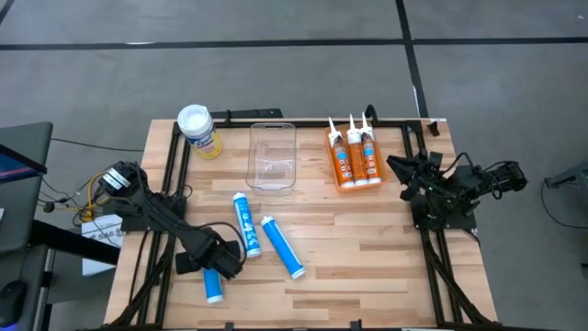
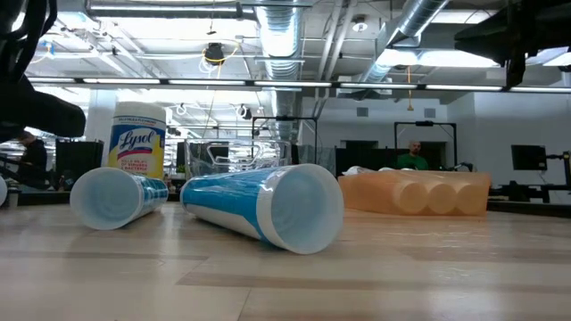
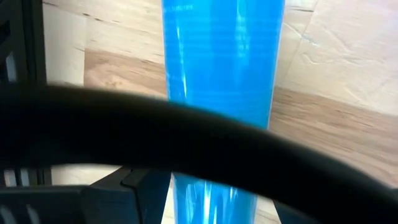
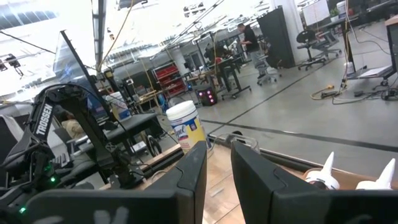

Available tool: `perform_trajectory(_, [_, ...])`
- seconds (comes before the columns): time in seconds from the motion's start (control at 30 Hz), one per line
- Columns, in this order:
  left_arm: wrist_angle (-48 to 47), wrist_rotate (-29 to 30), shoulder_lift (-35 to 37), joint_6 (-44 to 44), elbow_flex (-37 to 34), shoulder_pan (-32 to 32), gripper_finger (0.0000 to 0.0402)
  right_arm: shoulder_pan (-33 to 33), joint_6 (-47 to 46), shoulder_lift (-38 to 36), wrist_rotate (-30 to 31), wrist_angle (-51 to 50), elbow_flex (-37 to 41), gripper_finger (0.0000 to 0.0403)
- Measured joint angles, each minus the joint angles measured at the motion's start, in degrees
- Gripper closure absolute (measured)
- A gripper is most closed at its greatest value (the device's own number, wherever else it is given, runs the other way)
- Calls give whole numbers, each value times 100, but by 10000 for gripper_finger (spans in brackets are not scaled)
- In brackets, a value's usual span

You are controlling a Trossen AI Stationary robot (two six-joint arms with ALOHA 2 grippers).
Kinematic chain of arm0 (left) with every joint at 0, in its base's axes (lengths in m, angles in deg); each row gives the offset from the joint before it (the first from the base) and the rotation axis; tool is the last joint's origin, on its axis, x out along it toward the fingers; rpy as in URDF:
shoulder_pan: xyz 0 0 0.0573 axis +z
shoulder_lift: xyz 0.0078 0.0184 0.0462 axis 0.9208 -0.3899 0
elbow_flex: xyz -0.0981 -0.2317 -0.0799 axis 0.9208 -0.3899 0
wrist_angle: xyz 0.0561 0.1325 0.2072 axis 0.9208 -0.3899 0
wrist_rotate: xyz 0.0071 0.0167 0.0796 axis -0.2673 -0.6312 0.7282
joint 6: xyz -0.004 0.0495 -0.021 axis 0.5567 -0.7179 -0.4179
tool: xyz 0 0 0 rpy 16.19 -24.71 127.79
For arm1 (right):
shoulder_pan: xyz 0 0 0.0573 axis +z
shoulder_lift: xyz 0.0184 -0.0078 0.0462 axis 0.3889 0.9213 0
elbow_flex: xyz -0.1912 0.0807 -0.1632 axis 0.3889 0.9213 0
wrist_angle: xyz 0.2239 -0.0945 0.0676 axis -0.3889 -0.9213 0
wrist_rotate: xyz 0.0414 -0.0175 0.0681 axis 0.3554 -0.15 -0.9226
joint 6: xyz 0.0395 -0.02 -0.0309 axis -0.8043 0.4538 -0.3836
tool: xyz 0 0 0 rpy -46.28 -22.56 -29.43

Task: Pick & place silicon tubes, Sealant and Lysol wipes
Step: Put the left blue sealant into the transparent bin

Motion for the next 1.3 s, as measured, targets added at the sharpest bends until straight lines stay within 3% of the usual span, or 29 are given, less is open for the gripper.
perform_trajectory(0.73, [73,36,-25,9,34,9,200,0,135,0,15,4,0,337])
perform_trajectory(1.3, [-207,724,-68,-36,421,9,201,0,133,0,20,9,-2,337])
